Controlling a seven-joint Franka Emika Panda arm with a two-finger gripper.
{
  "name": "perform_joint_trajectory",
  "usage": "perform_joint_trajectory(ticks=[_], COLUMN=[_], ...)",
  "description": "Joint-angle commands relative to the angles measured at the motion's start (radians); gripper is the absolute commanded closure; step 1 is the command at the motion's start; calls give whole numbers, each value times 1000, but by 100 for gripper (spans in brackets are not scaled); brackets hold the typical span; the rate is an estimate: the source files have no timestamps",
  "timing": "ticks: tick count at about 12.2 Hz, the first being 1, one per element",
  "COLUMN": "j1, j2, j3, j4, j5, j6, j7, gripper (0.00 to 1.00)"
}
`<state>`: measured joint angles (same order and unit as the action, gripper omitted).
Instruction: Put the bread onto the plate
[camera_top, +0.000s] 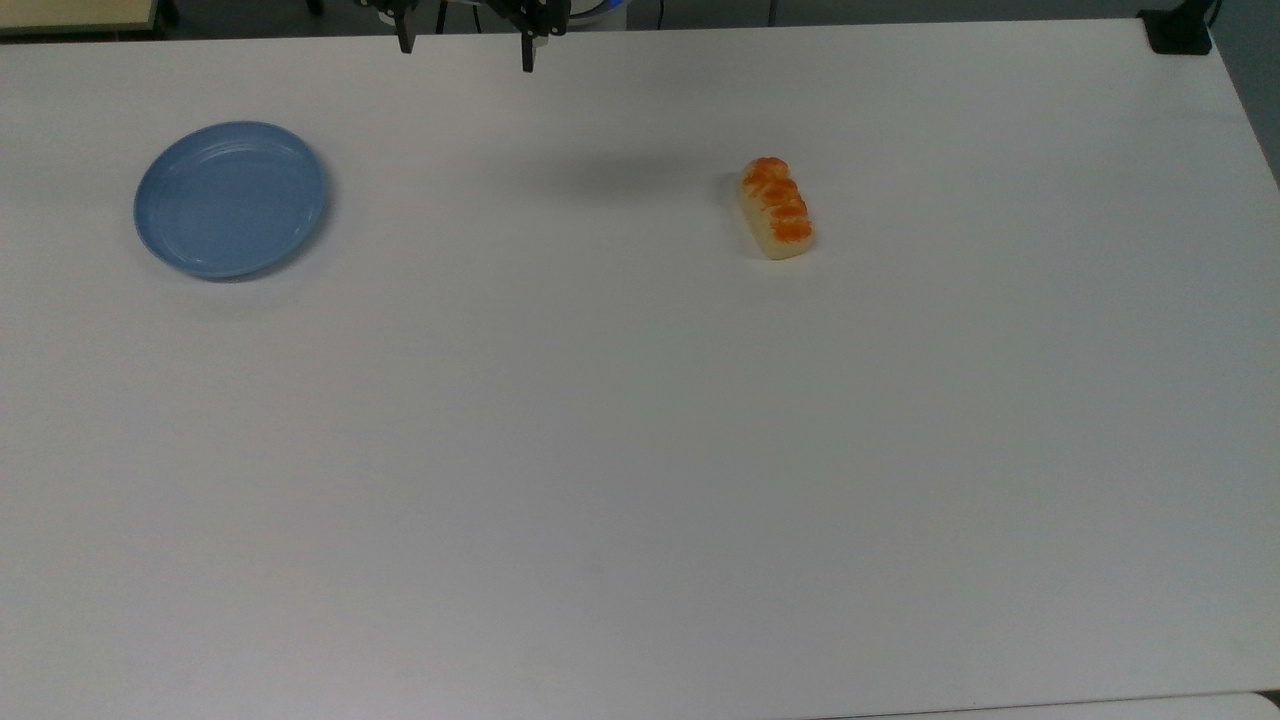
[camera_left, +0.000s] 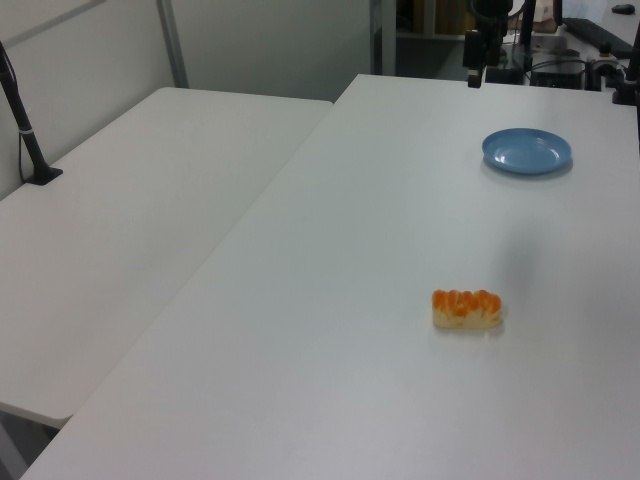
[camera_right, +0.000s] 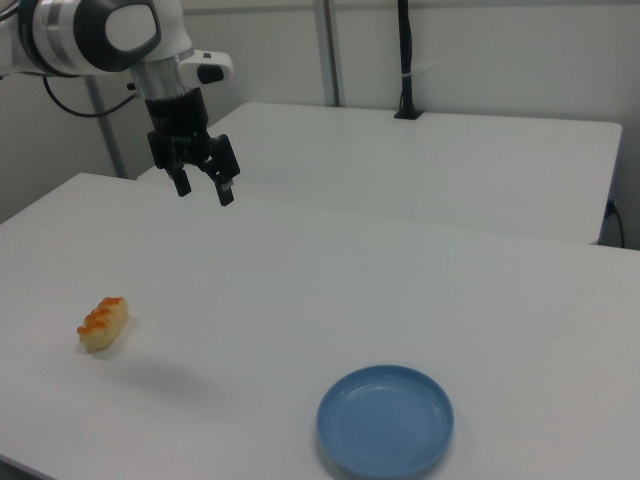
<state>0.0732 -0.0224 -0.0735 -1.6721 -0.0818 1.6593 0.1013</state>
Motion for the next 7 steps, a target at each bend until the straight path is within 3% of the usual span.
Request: perform_joint_trajectory(ticks=[1, 4, 7], j1=[5, 13, 71], j2=[-2, 19, 61], j3=[-3, -2, -2], j4=[8, 6, -9], j5=[20, 23, 33], j6=[-18, -12, -6], j7=[-12, -9, 40], gripper=[0, 0, 0])
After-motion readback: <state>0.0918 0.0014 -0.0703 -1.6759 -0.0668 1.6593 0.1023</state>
